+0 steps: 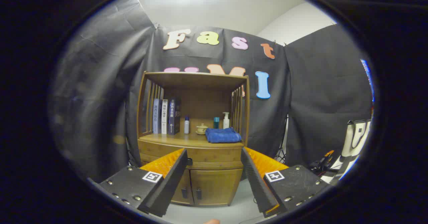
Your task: Pull open the drawer, take out the items inside it, and place them on the countertop above the cabinet.
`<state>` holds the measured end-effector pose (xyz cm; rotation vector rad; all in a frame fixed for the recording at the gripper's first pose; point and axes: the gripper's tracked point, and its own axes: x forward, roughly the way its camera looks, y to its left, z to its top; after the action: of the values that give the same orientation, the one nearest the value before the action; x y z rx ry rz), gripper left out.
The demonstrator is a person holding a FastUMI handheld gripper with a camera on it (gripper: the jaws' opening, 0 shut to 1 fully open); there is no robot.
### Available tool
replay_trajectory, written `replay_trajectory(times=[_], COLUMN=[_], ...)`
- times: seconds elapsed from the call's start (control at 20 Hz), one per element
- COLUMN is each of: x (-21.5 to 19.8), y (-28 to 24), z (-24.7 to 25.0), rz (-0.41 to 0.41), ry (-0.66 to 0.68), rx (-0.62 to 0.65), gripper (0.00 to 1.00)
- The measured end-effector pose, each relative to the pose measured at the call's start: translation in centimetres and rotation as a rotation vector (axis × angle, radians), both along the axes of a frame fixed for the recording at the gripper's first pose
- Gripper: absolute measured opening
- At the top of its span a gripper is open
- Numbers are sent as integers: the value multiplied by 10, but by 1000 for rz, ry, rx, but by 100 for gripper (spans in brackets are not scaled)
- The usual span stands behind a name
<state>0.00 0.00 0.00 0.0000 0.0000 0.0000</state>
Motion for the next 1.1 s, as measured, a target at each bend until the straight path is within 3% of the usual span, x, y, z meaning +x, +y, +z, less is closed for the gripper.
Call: replay_trajectory(times=[0.2,0.45,0.8,1.1], x=[9,31,107,187], y=[16,24,71,103], z=[-4,-11,-60,-133], rz=[32,15,98,145], ry=[8,26,129,265], rx=[32,19,38,95], gripper=[96,96,96,96])
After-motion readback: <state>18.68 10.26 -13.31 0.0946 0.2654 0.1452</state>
